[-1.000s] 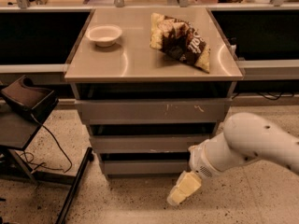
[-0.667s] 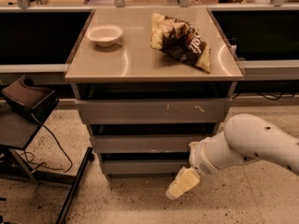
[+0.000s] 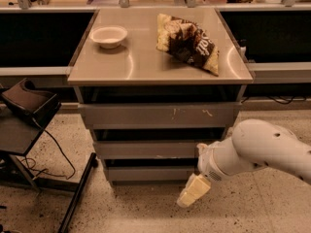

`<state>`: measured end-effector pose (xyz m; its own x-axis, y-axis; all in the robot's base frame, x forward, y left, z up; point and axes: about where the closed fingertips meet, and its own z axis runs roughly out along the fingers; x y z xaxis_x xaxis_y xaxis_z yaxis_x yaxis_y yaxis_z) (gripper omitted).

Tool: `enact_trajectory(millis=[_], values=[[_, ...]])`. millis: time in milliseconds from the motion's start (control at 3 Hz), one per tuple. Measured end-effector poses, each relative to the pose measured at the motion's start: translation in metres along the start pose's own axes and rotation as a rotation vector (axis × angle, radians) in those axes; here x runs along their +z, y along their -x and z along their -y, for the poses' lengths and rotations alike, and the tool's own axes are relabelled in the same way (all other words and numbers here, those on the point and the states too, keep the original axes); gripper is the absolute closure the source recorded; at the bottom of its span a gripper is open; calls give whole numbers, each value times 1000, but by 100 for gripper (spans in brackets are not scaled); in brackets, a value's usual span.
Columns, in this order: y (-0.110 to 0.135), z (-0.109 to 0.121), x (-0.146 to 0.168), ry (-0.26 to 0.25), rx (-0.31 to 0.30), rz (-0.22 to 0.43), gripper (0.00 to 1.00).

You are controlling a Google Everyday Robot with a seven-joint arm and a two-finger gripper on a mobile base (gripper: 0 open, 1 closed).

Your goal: Open middle drawer

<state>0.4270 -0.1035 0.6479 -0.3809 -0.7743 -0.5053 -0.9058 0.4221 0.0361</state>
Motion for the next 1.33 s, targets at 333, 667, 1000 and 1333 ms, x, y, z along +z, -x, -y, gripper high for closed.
enact_trajectory(millis=[333, 667, 1000, 1333], values=[[-16, 17, -13, -160, -125, -114, 0], [-20, 13, -19, -206, -224, -184, 0], [-20, 13, -19, -206, -224, -184, 0], [-35, 44, 3, -227, -239, -175, 0]])
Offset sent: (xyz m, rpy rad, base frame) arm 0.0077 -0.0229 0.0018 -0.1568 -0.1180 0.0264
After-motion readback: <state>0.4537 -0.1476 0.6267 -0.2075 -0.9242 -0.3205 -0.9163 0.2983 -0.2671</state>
